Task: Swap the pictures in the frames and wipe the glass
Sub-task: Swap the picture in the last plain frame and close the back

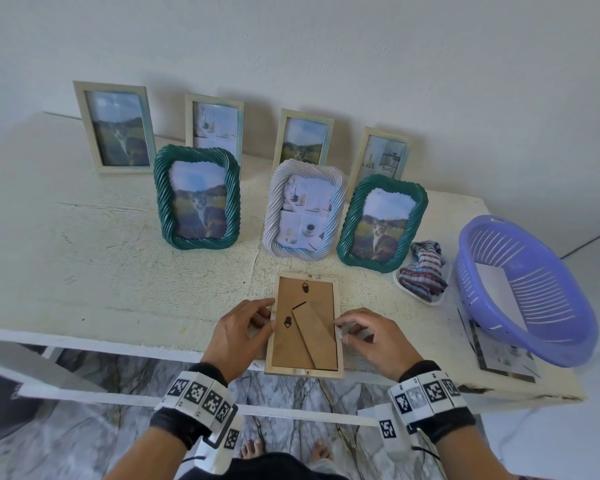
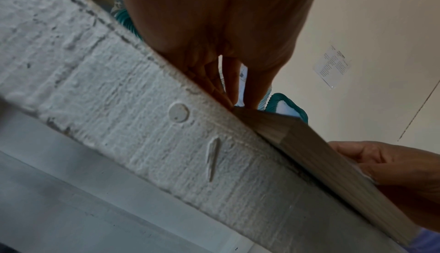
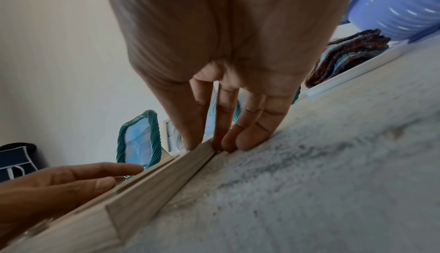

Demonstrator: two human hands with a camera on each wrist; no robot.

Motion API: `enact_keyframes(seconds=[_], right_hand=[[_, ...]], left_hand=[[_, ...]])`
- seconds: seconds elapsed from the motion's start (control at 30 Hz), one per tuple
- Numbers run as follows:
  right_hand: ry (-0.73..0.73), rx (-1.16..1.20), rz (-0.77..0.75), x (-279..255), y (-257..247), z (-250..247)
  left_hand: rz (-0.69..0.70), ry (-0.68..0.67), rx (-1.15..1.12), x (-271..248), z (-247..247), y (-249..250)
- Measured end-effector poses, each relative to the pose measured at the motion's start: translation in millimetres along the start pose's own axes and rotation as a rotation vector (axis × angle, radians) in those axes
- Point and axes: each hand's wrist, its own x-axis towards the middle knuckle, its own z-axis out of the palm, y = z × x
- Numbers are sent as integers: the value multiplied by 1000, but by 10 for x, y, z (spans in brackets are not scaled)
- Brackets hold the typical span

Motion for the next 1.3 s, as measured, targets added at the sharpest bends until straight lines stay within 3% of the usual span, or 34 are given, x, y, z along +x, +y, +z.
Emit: enact_keyframes(seconds=[0.3,0.7,1.03,1.3], right_hand=[[53,-47,-22,26,-11,46],[158,-151,-24,178,-95,139],[127,-211,-4,211,-127,129],[103,-438,28,493,-353,102]], left_hand=[[-64,18,-20,-7,0,40],[40,-5,16,-7,7,11],[2,-50,-14,-9,30,-14],[22,-28,2,-16,26,-11]])
